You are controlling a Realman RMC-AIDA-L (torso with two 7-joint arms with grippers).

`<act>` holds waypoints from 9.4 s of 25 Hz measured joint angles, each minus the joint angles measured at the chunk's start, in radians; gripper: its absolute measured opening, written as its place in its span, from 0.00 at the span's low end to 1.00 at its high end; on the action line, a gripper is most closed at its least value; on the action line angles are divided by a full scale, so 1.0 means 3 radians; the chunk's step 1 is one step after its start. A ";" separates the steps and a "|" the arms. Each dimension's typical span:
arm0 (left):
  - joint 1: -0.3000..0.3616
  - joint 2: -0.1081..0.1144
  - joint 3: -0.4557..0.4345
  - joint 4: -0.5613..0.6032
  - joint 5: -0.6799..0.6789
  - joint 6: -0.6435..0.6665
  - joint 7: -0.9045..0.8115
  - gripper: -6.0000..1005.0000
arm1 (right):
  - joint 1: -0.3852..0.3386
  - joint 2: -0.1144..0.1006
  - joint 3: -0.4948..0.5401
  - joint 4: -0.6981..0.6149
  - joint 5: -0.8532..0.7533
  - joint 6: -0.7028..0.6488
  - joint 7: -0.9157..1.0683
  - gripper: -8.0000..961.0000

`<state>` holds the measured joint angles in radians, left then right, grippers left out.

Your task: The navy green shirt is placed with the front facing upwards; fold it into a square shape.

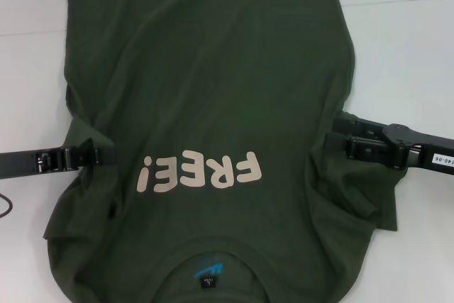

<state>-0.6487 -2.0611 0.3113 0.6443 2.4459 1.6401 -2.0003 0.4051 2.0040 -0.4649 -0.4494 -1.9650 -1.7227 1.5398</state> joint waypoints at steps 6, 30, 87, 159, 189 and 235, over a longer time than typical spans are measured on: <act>-0.0013 -0.0008 -0.0003 -0.0075 -0.0057 -0.0031 -0.0033 0.02 | -0.0005 0.0007 0.0000 0.0000 0.0000 0.0000 -0.0003 0.99; -0.0029 -0.0026 -0.0007 -0.0179 -0.0251 -0.0388 -0.0237 0.03 | 0.0000 0.0008 0.0006 0.0000 0.0000 0.0000 -0.0005 0.99; -0.0079 -0.0048 0.0021 -0.0174 -0.0513 -0.0392 -0.0471 0.16 | -0.0024 -0.0001 0.0030 0.0000 0.0000 -0.0024 -0.0014 0.98; 0.0586 -0.0217 0.0270 0.0392 -0.1445 -0.0276 0.1099 0.88 | 0.0008 0.0039 0.0339 0.0034 0.0037 -0.0050 0.0014 0.98; 0.1103 -0.0324 0.0255 0.0558 -0.0984 -0.0497 0.1967 0.88 | -0.0001 0.0146 0.0348 0.0076 0.0184 -0.0163 0.0003 0.98; 0.1033 -0.0335 0.0421 0.0290 -0.0908 -0.0553 0.2218 0.88 | -0.0026 0.0166 0.0348 0.0076 0.0230 -0.0163 -0.0014 0.97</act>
<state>-0.3386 -2.1617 0.4376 0.7313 2.1737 1.4743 -1.3350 0.3973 2.0539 -0.3605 -0.4265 -1.8960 -1.7717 1.5355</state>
